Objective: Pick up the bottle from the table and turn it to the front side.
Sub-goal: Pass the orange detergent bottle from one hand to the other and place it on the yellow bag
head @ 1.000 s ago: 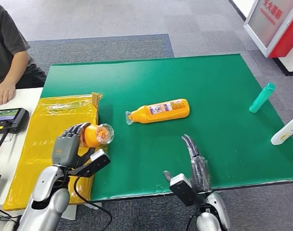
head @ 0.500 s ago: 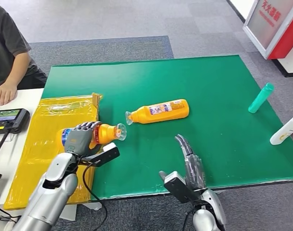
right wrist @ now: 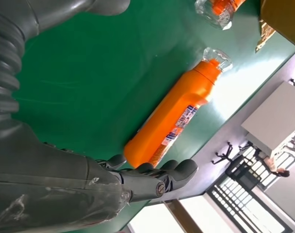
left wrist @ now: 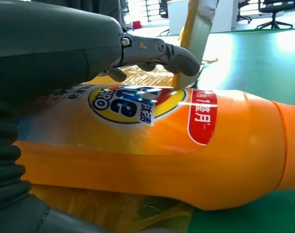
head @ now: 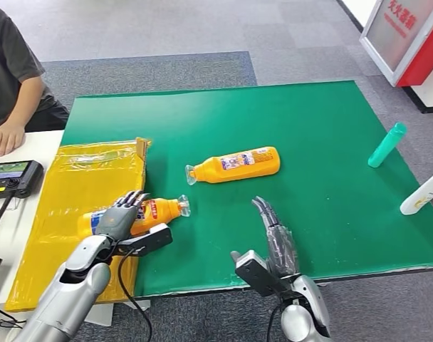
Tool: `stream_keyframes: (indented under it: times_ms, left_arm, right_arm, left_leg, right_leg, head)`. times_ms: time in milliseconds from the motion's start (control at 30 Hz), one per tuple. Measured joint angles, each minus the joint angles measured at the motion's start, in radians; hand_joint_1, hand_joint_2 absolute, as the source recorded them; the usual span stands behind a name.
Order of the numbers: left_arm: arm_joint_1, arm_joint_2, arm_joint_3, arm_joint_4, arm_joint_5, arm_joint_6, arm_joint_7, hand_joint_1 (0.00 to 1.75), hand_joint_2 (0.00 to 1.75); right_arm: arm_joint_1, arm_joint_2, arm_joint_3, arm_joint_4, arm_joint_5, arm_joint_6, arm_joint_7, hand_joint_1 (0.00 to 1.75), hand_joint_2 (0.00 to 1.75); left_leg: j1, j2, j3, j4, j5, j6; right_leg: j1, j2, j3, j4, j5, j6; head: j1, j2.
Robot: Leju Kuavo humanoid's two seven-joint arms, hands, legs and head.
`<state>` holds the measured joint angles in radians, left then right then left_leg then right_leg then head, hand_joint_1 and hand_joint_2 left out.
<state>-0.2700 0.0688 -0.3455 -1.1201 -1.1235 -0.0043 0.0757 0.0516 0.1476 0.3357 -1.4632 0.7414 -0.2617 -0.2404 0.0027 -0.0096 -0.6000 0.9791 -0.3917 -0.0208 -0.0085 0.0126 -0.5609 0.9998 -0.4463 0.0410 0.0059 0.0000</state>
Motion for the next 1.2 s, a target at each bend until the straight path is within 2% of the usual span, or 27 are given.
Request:
stream_keyframes:
  times_ms: [100,200,300,367,467,533,567,633,700,933,1033,1200]
  left_arm:
    - [0.023,0.003,0.006,-0.024,0.052,0.058,-0.032,0.0,0.0]
    - [0.068,-0.002,0.024,-0.098,0.105,0.136,-0.087,0.0,0.0]
    - [0.102,-0.009,0.04,-0.171,0.127,0.168,-0.115,0.0,0.0]
    - [0.128,-0.017,0.056,-0.217,0.169,0.21,-0.165,0.0,0.0]
    - [0.184,-0.041,0.093,-0.313,0.345,0.268,-0.328,0.0,0.0]
    - [0.223,-0.058,0.121,-0.38,0.563,0.211,-0.467,0.0,0.0]
    - [0.242,-0.068,0.137,-0.407,0.696,0.134,-0.528,0.0,0.0]
    - [0.281,-0.09,0.174,-0.444,0.948,-0.062,-0.617,0.0,0.87]
    - [0.318,-0.114,0.214,-0.458,1.094,-0.21,-0.671,0.0,1.75]
    - [0.406,-0.197,0.309,-0.423,1.233,-0.415,-0.702,0.0,1.75]
    - [0.429,-0.234,0.328,-0.379,1.246,-0.445,-0.715,0.0,1.75]
    - [0.447,-0.278,0.334,-0.316,1.215,-0.442,-0.739,0.0,1.75]
  right_arm:
    - [0.002,0.0,0.0,0.002,-0.002,-0.001,0.0,0.0,1.75]
    - [0.008,0.0,0.0,0.003,-0.003,-0.003,0.0,0.0,1.75]
    - [0.013,0.0,0.0,0.002,-0.004,-0.005,0.0,0.0,1.75]
    - [0.017,0.0,0.0,0.002,-0.005,-0.006,-0.001,0.0,1.75]
    - [0.02,0.0,0.0,0.002,-0.015,-0.007,-0.009,0.0,1.75]
    - [0.02,-0.001,0.002,0.003,-0.031,-0.011,-0.023,0.0,1.75]
    - [0.02,-0.002,0.004,0.004,-0.042,-0.015,-0.032,0.0,1.75]
    - [0.021,-0.003,0.008,0.007,-0.069,-0.031,-0.057,0.0,1.75]
    - [0.026,-0.006,0.01,0.009,-0.1,-0.05,-0.087,0.0,1.75]
    - [0.085,-0.015,0.012,-0.015,-0.294,-0.063,-0.223,0.0,1.75]
    - [0.117,-0.017,0.007,-0.028,-0.376,-0.045,-0.272,0.0,1.75]
    - [0.16,-0.026,-0.004,-0.047,-0.404,-0.026,-0.32,0.0,1.75]
  left_leg:
    - [0.0,0.0,0.0,0.0,0.0,0.0]
    - [0.0,0.0,-0.001,0.0,0.0,0.0]
    - [0.0,0.0,-0.001,0.0,0.0,0.0]
    - [0.0,0.0,-0.001,0.0,0.0,0.0]
    - [0.0,0.0,-0.001,0.0,-0.001,0.001]
    - [0.0,0.0,-0.001,0.0,-0.001,0.001]
    - [0.0,0.001,-0.001,0.0,-0.001,0.001]
    - [0.0,0.001,-0.001,0.0,-0.001,0.001]
    - [0.0,0.001,-0.001,0.0,-0.001,0.001]
    - [0.0,0.001,-0.001,0.0,-0.002,0.001]
    - [0.0,0.001,-0.001,0.0,-0.003,0.002]
    - [-0.001,0.0,-0.001,0.0,-0.003,0.002]
  right_leg:
    - [0.0,0.0,-0.001,0.0,0.0,0.0]
    - [0.0,0.0,-0.001,0.0,0.0,0.0]
    - [0.0,0.0,-0.001,0.0,0.0,0.0]
    - [0.0,0.0,-0.001,0.0,0.0,0.0]
    - [0.0,0.0,-0.001,0.0,0.0,0.0]
    - [0.0,0.0,-0.002,0.0,0.0,0.0]
    - [0.0,0.0,-0.002,0.0,0.0,0.0]
    - [0.0,0.0,-0.002,0.0,-0.001,0.0]
    - [0.0,0.0,-0.002,0.0,-0.001,0.0]
    - [0.0,0.0,-0.002,0.0,-0.003,0.001]
    - [0.0,0.0,-0.002,0.0,-0.003,0.001]
    - [-0.001,0.0,-0.002,-0.001,-0.003,0.001]
  head:
    - [0.0,0.0]
    - [0.0,0.0]
    - [0.0,0.0]
    - [0.0,0.0]
    - [0.0,0.0]
    - [0.0,0.0]
    - [0.0,0.0]
    - [0.0,0.0]
    - [0.0,0.0]
    - [0.0,0.0]
    - [0.0,0.0]
    - [0.0,0.0]
